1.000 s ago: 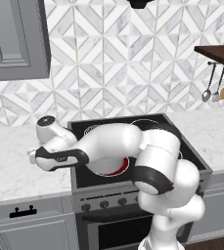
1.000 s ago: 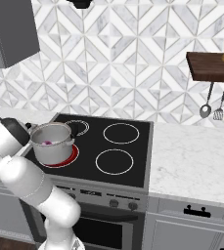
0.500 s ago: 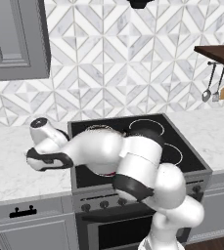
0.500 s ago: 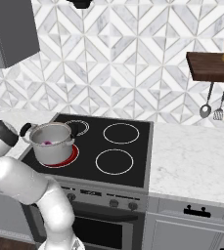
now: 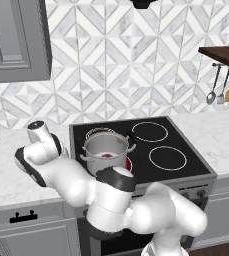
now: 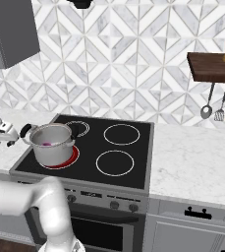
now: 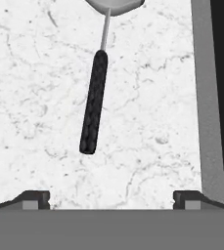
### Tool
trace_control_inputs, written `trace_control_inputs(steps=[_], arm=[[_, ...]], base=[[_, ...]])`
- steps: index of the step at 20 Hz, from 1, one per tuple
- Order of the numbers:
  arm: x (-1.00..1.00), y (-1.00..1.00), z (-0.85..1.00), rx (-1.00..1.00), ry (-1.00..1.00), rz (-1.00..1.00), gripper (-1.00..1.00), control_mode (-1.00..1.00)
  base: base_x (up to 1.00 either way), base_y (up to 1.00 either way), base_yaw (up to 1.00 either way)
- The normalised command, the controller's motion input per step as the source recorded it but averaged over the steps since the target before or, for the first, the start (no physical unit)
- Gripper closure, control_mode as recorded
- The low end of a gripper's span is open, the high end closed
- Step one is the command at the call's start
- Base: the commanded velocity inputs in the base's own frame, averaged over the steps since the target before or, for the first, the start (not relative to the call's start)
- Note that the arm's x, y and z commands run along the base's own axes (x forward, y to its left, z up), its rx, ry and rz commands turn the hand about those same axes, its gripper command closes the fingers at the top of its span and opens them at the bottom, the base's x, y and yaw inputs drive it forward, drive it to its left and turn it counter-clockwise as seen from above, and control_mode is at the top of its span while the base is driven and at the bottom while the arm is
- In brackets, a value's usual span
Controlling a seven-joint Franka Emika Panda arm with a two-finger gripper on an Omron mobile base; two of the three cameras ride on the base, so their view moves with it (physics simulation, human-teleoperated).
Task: Put the mushroom and onion in the pot. Retrieve the spatula and lightly stir the vegetables in the pot.
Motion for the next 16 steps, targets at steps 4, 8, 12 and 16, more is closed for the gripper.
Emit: trace_control_inputs(steps=[4, 8, 12, 16], arm=[[0.14, 0.0, -0.42, 0.0, 0.0, 0.0, -1.0, -1.0], [0.23, 0.0, -0.24, 0.0, -0.01, 0.0, -1.0, -1.0], [0.25, 0.03, -0.29, 0.0, 0.0, 0.0, -1.0, -1.0], [0.29, 0.13, -0.28, 0.0, -0.01, 0.0, -1.0, -1.0]], base=[[0.0, 0.0, 0.0], [0.0, 0.0, 0.0], [0.0, 0.0, 0.0], [0.0, 0.0, 0.0]])
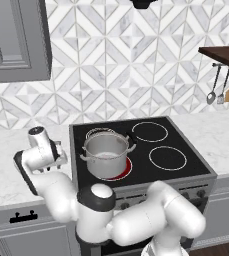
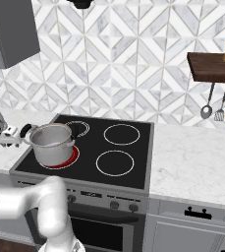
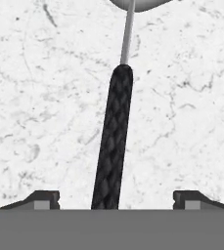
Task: Put the mushroom and onion in the pot. Retrieve the spatula and lightly stir the vegetables in the pot.
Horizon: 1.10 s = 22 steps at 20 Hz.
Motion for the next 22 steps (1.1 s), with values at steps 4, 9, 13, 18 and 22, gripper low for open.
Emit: trace_control_inputs(steps=[4, 9, 13, 18, 22], arm=[[0.27, 0.09, -0.23, 0.0, -0.02, 0.0, -1.0, -1.0], [0.09, 0.0, -0.41, 0.0, 0.0, 0.0, 1.0, -1.0], [0.01, 0.0, -0.38, 0.0, 0.07, 0.0, 1.0, -1.0], [-0.34, 0.0, 0.13, 0.0, -0.01, 0.0, 1.0, -1.0], [-0.64, 0.11, 0.85, 0.03, -0.14, 0.0, 1.0, -1.0]], base=[[0.0, 0.0, 0.0], [0.0, 0.0, 0.0], [0.0, 0.0, 0.0], [0.0, 0.0, 0.0], [0.0, 0.0, 0.0]])
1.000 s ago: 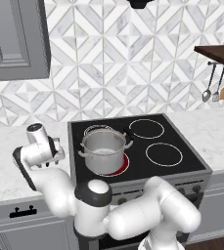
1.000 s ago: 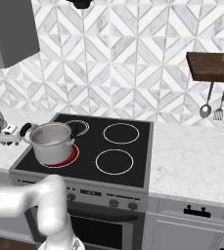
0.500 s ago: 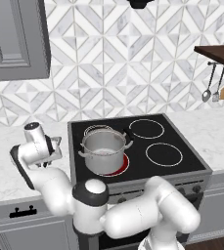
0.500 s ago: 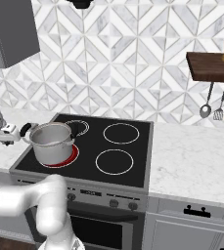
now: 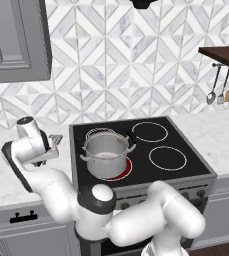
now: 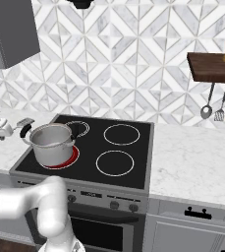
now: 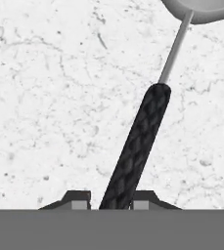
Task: Put the mushroom and onion in the pot. Retrieve the spatula and lightly stir the vegetables in the pot.
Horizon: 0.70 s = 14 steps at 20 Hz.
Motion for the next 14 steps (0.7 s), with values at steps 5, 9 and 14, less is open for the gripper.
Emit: trace_control_inputs(steps=[5, 9, 14], arm=[[-0.91, 0.01, 1.0, 0.13, -0.03, 0.0, 1.0, -1.0], [-1.0, -0.01, 1.0, 0.18, 0.0, -0.02, 1.0, -1.0], [-0.98, -0.32, 0.91, 0.22, 0.1, -0.06, 1.0, -1.0]], base=[[0.0, 0.0, 0.0], [0.0, 0.0, 0.0], [0.0, 0.0, 0.0]])
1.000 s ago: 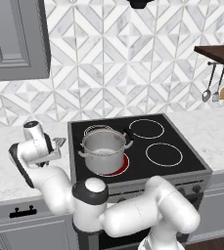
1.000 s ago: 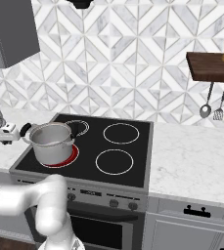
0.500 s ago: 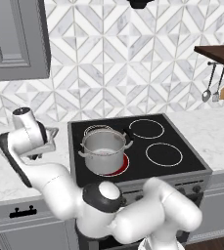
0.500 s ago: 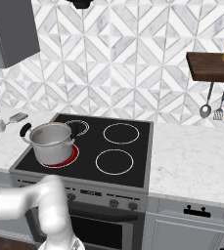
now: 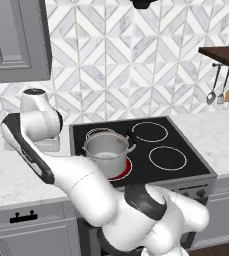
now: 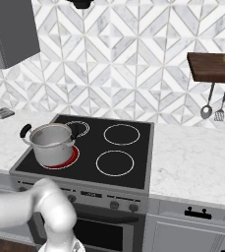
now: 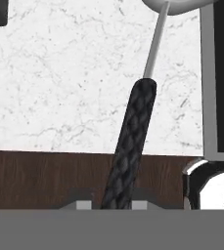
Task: Put the mushroom and onion in the pot. Retrieve the spatula and lightly stir the vegetables in the pot.
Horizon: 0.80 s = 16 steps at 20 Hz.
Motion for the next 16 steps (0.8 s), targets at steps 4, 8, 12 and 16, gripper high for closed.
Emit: trace_control_inputs(steps=[4, 8, 12, 16], arm=[[-0.81, -0.67, 0.64, 0.28, 0.27, -0.09, 1.0, -1.0], [-0.67, -0.76, 0.93, 0.28, 0.19, -0.11, 1.0, -1.0], [-0.18, -0.96, 0.83, 0.23, 0.23, -0.14, 1.0, -1.0], [0.05, -1.0, 0.52, 0.21, 0.28, -0.14, 1.0, -1.0]], base=[[0.0, 0.0, 0.0], [0.0, 0.0, 0.0], [0.0, 0.0, 0.0], [0.0, 0.0, 0.0]])
